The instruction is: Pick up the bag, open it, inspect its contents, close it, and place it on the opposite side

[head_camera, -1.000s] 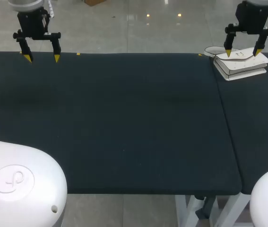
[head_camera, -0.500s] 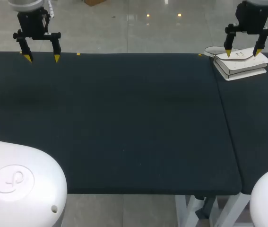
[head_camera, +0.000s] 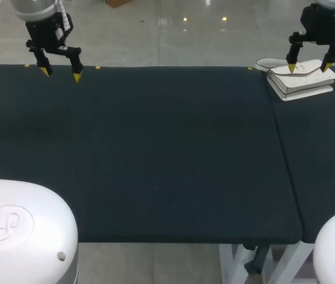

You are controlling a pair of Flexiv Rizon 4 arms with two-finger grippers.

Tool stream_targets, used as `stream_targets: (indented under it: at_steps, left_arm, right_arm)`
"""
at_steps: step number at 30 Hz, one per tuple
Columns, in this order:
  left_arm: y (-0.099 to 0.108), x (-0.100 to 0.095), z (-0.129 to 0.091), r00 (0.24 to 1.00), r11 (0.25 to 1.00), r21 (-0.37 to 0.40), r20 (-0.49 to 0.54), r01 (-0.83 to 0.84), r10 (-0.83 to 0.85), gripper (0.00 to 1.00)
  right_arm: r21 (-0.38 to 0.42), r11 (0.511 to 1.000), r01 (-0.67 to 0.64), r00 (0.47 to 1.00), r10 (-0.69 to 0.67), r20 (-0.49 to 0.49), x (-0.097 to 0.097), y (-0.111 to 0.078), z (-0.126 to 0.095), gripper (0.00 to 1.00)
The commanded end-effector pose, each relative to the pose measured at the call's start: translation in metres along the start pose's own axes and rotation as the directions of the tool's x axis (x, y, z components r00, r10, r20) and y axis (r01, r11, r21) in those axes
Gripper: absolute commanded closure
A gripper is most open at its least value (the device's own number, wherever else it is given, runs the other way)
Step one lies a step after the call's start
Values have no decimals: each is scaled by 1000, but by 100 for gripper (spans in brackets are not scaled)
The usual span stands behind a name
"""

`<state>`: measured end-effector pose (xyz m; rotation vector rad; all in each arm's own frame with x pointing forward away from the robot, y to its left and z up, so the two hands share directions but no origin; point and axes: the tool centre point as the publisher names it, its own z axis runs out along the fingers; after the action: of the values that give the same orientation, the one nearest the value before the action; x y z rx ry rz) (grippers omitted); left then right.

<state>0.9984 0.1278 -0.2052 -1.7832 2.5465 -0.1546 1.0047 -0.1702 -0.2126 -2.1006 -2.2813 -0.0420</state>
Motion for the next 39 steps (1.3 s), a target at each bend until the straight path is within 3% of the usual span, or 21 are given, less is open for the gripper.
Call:
stream_targets:
  at_steps: [1, 9, 20, 28, 35, 39]
  left_arm:
    - [12, 4, 4, 993, 989, 102, -23, -110, 112, 0]
    - [22, 23, 15, 916, 902, 185, -20, -390, 401, 0]
    - [39, 44, 32, 675, 643, 302, 1, -703, 738, 0]
    - [45, 53, 45, 451, 425, 413, -39, -805, 892, 0]
    - [38, 63, 57, 355, 347, 487, -81, -801, 932, 0]
    - [31, 70, 65, 331, 339, 520, -110, -784, 937, 0]
  right_arm:
    - [-12, 998, 57, 998, -57, -22, -11, 0, 6, 0]
    - [-9, 999, 52, 998, -52, -47, -44, 6, 23, 0]
    - [28, 1000, -15, 997, 17, -75, -82, 19, 44, 0]
    - [35, 997, -70, 990, 74, -123, -100, 25, 59, 0]
    - [30, 992, -121, 979, 124, -162, -115, 30, 67, 0]
    - [28, 990, -141, 975, 143, -172, -122, 34, 70, 0]
